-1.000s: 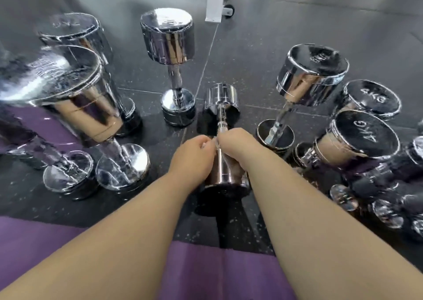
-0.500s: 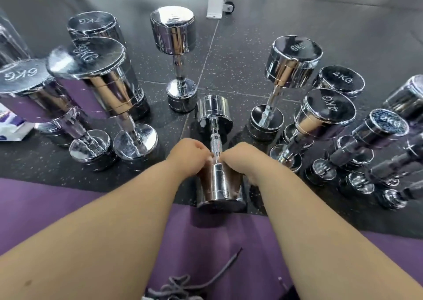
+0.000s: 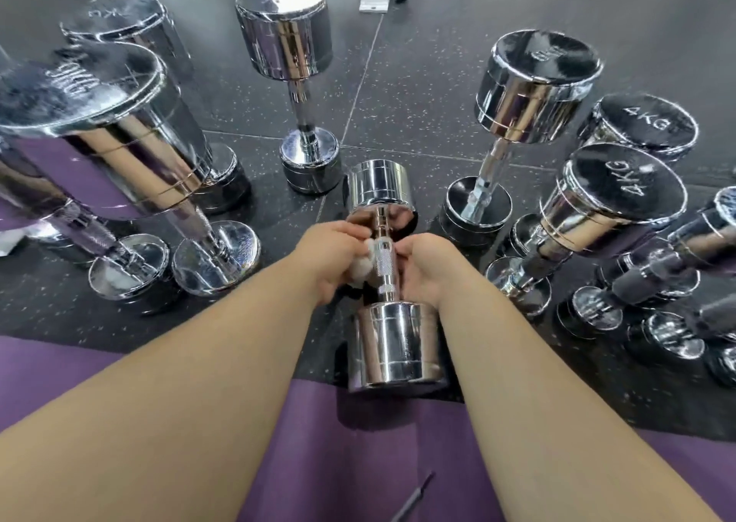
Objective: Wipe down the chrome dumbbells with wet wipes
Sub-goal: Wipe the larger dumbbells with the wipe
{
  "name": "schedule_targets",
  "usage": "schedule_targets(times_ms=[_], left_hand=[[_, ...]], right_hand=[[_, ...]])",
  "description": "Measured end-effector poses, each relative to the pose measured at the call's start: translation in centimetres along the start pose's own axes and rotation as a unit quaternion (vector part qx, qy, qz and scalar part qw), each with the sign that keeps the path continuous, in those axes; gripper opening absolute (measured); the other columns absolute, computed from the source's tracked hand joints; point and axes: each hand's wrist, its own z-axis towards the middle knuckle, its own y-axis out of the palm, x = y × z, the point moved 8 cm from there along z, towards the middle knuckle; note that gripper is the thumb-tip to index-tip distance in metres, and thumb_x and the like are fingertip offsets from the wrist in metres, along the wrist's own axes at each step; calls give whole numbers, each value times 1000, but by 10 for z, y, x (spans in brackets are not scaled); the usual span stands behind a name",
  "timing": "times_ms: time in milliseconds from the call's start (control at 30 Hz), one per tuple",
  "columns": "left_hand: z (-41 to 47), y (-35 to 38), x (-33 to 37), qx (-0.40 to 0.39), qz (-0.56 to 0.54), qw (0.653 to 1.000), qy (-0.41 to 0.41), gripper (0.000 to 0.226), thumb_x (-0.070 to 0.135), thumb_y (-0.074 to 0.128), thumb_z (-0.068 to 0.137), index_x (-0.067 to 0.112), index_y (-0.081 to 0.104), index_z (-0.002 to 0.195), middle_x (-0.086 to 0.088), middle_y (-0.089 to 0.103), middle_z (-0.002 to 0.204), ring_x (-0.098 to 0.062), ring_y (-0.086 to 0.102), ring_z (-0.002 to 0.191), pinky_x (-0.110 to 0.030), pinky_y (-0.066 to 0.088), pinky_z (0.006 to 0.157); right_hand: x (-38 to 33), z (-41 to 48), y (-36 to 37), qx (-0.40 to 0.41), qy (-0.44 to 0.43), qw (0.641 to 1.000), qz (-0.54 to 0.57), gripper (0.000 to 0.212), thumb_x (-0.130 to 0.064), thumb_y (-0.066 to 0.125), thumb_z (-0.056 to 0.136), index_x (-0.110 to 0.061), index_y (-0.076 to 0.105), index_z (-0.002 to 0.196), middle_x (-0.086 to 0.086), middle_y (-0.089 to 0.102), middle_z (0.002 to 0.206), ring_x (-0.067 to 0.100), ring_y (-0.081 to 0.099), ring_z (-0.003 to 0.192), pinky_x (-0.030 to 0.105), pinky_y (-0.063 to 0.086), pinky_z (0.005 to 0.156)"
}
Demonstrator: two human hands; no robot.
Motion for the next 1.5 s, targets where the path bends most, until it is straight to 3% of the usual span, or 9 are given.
schedule_targets(times_ms=[200,367,633,800,933,1033,1133,1333,1500], left_hand=[[-6,14,-26,-64,79,991,-86,20,-13,48,88,-2,64,84,-17,59,71,-20,55,55,-33,50,58],[-10,10,-1,38,-55,998,-5,16,-5,64,82,9,73,80,-17,68,81,-27,61,73,-39,51,70],[-19,21,14,89,89,985,115,4,15,74,85,17,73,88,-1,71,83,-12,61,67,-29,53,66],[-14,3,7,54,141,986,75,5,14,79,80,16,75,78,-5,72,79,-18,66,74,-34,57,76],[-29,2,-12,-83,204,975,-17,9,3,79,75,9,74,70,-7,68,73,-14,61,64,-25,55,62],[-20,3,0,-6,109,993,43,11,7,81,76,13,73,70,-5,71,74,-20,63,75,-37,56,78],[-17,12,12,45,95,988,110,12,10,80,79,18,72,74,0,70,73,-14,62,70,-24,55,61],[-40,18,-1,-103,318,940,74,8,14,79,80,20,78,75,6,68,64,-1,51,49,-10,39,47],[-34,14,3,-32,122,989,83,14,7,81,75,11,69,82,-7,67,82,-15,59,67,-22,50,57]], right_hand=[[-3,6,-16,34,-45,998,-7,30,8,31,97,11,57,113,28,60,116,29,59,85,31,57,60],[-14,-2,-21,38,-89,992,-75,18,7,52,91,5,68,97,16,69,91,21,64,68,28,57,52],[-14,-9,-26,32,-73,997,-13,23,9,44,94,5,62,109,15,67,91,25,65,79,34,58,65],[-9,-13,-17,-4,-53,999,9,23,6,41,96,3,63,99,13,65,90,22,61,78,31,53,67],[-8,-11,-13,-2,-39,999,23,22,3,41,98,-2,60,87,12,61,81,23,57,73,39,54,80],[-9,-14,-13,0,-41,999,33,18,4,42,96,0,60,93,14,62,85,22,57,72,33,52,69],[-11,-19,-11,-7,-53,998,37,20,3,43,94,-2,61,89,12,62,81,21,57,70,30,50,64],[-13,-25,-12,-25,-56,998,16,20,-21,47,102,-7,57,91,8,64,96,24,61,91,36,52,69],[-15,-37,-23,-23,-92,991,-99,16,-11,69,86,-7,72,101,3,67,85,10,56,69,20,47,61]])
